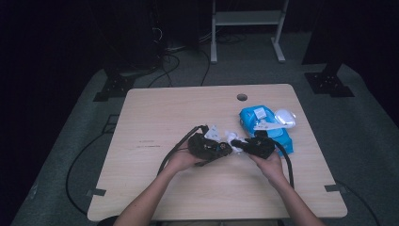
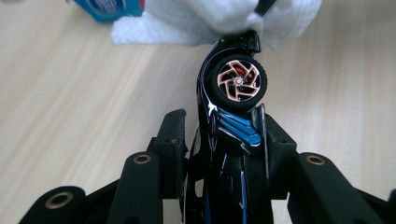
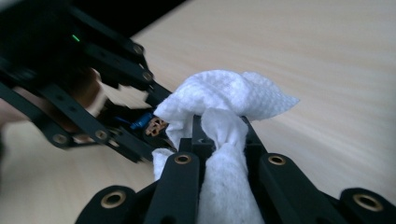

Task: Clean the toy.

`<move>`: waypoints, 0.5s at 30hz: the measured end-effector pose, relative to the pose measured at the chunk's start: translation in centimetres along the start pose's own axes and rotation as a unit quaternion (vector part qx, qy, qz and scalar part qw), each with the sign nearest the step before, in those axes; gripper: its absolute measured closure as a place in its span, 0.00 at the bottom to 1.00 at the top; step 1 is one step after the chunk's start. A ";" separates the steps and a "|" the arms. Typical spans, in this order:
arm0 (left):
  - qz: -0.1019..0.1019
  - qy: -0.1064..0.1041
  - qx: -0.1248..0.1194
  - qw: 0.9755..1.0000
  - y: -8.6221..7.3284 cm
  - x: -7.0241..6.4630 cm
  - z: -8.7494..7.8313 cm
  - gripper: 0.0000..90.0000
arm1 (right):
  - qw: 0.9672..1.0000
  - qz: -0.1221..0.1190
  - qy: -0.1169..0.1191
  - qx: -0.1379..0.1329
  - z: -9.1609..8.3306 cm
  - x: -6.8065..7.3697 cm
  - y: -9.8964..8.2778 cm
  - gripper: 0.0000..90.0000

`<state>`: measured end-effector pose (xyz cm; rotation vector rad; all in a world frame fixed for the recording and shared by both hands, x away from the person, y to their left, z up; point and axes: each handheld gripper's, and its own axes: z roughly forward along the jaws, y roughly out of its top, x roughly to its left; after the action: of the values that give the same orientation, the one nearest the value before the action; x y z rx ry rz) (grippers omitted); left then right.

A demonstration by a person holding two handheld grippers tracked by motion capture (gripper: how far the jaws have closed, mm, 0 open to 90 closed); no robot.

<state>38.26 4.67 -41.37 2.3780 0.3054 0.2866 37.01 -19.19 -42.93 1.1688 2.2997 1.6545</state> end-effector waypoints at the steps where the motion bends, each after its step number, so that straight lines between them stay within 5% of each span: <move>1: -0.001 0.000 -0.009 1.000 0.0 -0.1 -0.4 0.66 | 1.000 -0.004 0.007 -0.011 -0.3 0.3 0.4 0.91; 4: 0.006 0.007 -0.028 1.000 0.1 -0.2 -1.4 0.66 | 0.999 -0.010 0.026 -0.030 -1.0 1.3 1.3 0.91; 9: 0.010 0.008 -0.053 0.998 -0.1 -0.7 -2.6 0.66 | 0.999 -0.034 0.012 -0.028 -1.4 1.8 1.7 0.91; 15: 0.024 0.009 -0.056 0.998 0.0 -1.7 -2.5 0.66 | 0.998 -0.042 0.026 -0.036 -1.2 3.1 2.1 0.91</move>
<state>35.91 5.78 -39.77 2.2753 0.2347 0.3398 35.37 -18.01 -39.59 1.0133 2.2654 1.7423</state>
